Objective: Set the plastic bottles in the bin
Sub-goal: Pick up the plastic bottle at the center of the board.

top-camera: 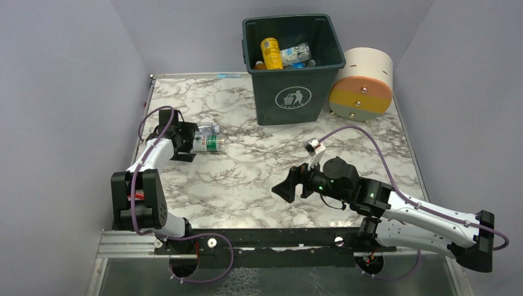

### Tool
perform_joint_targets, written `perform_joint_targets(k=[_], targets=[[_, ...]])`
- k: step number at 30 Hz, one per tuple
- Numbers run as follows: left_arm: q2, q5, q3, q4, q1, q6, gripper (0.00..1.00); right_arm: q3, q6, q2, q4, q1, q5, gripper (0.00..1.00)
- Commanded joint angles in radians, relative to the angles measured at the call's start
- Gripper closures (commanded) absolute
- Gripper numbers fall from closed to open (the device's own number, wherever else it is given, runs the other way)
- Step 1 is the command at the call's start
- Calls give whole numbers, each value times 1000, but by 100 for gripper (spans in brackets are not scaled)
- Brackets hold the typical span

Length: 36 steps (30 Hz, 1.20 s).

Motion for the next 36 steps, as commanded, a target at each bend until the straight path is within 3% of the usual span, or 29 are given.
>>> perform_joint_targets(k=[1, 36], targets=[[6, -8, 24, -48, 5, -52, 2, -11, 5, 7, 10, 3, 10, 0], [168, -43, 87, -39, 4, -25, 11, -26, 5, 5, 18, 2, 14, 0]])
